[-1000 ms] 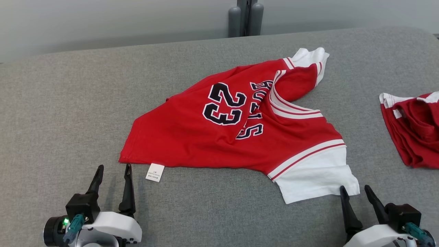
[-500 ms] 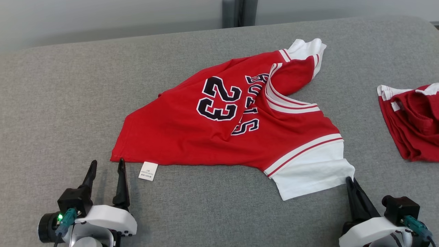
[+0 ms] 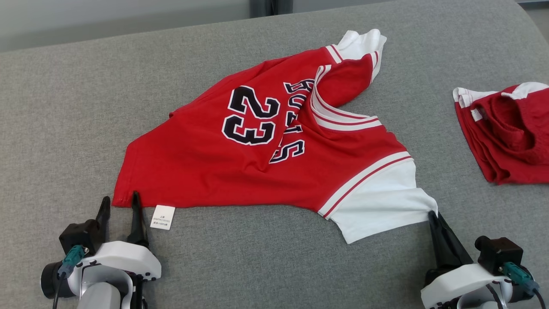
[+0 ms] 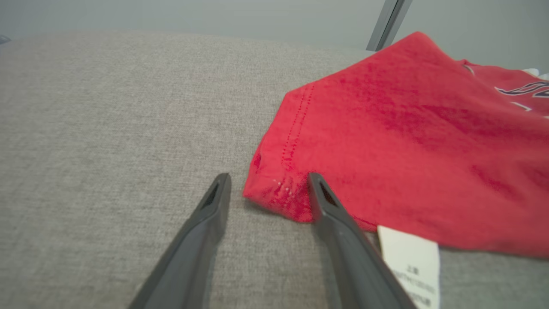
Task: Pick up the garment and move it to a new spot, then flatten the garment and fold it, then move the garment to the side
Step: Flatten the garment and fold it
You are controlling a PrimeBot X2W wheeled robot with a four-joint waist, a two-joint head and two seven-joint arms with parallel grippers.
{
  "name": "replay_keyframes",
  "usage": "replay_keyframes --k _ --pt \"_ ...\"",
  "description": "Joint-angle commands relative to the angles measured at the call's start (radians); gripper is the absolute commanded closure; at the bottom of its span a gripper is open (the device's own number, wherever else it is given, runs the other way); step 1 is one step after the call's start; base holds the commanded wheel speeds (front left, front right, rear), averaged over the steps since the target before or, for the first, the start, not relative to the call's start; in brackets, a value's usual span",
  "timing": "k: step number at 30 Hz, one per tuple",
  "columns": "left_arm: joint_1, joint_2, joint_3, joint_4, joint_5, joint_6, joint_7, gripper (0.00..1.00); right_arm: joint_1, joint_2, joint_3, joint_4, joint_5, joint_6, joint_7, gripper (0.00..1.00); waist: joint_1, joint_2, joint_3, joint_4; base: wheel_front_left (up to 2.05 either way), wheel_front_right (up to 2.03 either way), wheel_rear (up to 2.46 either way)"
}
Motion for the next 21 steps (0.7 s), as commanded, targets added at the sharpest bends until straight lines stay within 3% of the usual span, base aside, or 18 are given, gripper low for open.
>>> replay_keyframes --k 1,2,3,9,16,21 --pt "-0.017 0.003 0.005 0.017 0.001 0.005 0.001 0.56 -0.014 -0.005 0.001 -0.006 0.002 0.0 0.001 1.0 0.0 0.0 0.002 -0.002 0.0 0.0 0.0" --pt "-0.021 0.003 0.007 0.023 0.001 0.004 0.001 0.94 -0.015 -0.005 0.006 -0.007 0.003 0.0 0.001 1.0 0.0 0.0 0.003 -0.003 0.0 0.0 0.0" --pt "-0.025 0.003 0.005 0.027 0.006 -0.001 0.001 1.0 -0.015 -0.005 0.008 -0.007 0.003 0.0 0.001 1.0 0.0 0.0 0.003 -0.003 0.0 0.0 0.0" --pt "-0.016 0.003 0.0 -0.002 -0.002 -0.012 0.0 1.0 -0.029 -0.005 0.004 -0.038 0.018 0.0 0.001 1.0 0.0 0.0 -0.009 0.002 0.0 0.0 0.0" --pt "-0.017 0.004 0.021 -0.248 0.033 -0.039 0.0 1.0 -0.099 -0.006 -0.022 -0.198 0.08 0.0 0.001 1.0 0.0 0.0 -0.097 0.027 0.0 0.0 0.0" --pt "-0.097 0.031 0.051 -0.341 0.097 -0.079 0.0 1.0 -0.229 -0.057 -0.027 -0.274 0.137 0.0 0.001 1.0 0.0 0.0 -0.179 0.043 0.0 0.0 0.0"
